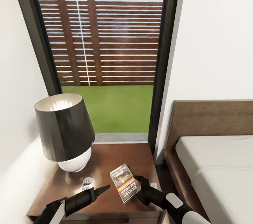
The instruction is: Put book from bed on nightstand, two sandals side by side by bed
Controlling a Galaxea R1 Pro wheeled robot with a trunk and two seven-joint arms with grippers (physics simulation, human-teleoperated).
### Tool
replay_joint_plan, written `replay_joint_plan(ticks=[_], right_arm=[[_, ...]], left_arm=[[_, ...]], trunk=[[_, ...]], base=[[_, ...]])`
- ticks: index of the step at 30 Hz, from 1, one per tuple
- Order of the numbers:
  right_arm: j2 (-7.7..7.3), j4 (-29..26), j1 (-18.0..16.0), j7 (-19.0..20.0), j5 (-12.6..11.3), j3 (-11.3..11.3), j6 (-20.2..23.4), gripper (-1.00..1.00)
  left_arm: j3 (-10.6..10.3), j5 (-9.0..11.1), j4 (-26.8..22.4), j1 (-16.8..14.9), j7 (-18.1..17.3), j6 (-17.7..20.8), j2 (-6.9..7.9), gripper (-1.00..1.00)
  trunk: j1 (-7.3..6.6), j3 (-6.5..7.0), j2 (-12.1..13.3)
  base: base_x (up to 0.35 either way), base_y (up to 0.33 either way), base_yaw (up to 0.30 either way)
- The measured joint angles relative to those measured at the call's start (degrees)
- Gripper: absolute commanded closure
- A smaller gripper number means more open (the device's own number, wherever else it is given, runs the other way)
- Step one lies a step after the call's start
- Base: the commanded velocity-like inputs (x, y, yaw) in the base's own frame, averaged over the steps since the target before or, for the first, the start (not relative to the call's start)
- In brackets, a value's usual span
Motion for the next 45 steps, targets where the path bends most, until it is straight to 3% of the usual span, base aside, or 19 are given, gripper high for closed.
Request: replay_joint_plan(ticks=[21, 27, 38, 41, 45], right_arm=[[-0.48, -0.70, 0.00, 0.47, 0.35, 0.08, -0.02, -1.00], [-0.61, -0.01, 0.16, 0.41, 6.78, 0.02, -0.04, -1.00], [-0.60, 0.45, 0.36, 0.36, 9.00, -0.01, -0.03, -1.00], [-0.61, 0.48, 0.40, 0.40, 12.39, -0.01, -0.03, -1.00], [-0.99, 0.53, 0.49, 0.51, 21.39, -0.08, -0.06, -1.00]], left_arm=[[-0.06, -0.15, -0.08, 0.00, -0.44, 0.13, 0.03, -1.00], [0.00, -0.15, -0.06, 0.00, -0.50, 0.21, 0.03, -1.00], [0.00, -0.15, -0.07, 0.00, -0.76, 0.32, 0.03, -1.00], [0.00, -0.15, -0.06, 0.00, -0.76, 0.31, 0.03, -1.00], [0.00, -0.15, -0.04, 0.01, -0.69, 0.31, 0.03, -1.00]], trunk=[[-4.61, 3.77, 8.42], [-5.93, 4.85, 10.83], [-8.35, 6.82, 15.24], [-9.01, 7.36, 16.45], [-9.89, 8.08, 18.05]], base=[[0.000, 0.000, 0.000], [0.000, 0.000, 0.000], [0.000, 0.000, 0.000], [0.000, 0.000, 0.000], [0.000, 0.000, 0.000]])
